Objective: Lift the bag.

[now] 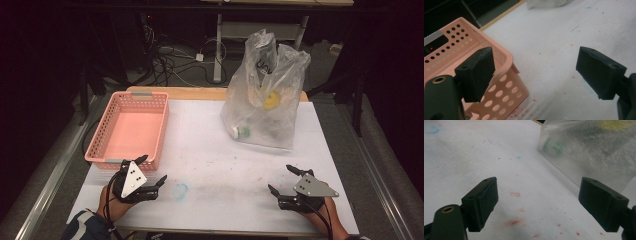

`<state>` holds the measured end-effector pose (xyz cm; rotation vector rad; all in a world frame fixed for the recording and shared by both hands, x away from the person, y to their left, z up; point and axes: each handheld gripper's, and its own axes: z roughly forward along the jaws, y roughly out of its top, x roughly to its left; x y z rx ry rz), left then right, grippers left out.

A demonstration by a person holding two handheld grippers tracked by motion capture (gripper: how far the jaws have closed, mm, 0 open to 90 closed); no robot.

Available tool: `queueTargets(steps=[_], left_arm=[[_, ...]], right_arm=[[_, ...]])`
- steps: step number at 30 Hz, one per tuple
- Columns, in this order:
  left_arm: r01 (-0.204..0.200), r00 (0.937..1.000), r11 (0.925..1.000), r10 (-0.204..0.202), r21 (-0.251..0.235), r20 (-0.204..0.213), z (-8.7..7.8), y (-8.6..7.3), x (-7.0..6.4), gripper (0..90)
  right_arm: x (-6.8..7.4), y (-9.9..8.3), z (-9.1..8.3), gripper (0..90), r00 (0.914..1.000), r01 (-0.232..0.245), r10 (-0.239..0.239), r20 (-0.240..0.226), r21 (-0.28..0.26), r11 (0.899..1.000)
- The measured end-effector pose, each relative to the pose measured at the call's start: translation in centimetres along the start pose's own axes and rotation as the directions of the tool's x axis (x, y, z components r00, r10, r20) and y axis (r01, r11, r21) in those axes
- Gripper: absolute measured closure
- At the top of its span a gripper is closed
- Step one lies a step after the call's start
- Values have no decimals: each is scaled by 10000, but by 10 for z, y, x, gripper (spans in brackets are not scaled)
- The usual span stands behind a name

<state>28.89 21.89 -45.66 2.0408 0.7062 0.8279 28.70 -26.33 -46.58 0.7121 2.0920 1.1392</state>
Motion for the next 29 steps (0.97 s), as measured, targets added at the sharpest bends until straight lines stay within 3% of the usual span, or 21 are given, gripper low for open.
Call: queueTargets(steps=[21, 29], left_arm=[[35, 10000, 10000, -35, 15, -3, 1, 2, 1, 152], [-9, 10000, 10000, 10, 63, -76, 4, 4, 2, 152]], right_arm=[[-2, 0, -1, 169, 10000, 10, -10, -3, -72, 10000], [-6, 1, -3, 188, 9992, -134, 144, 374, -279, 9995]])
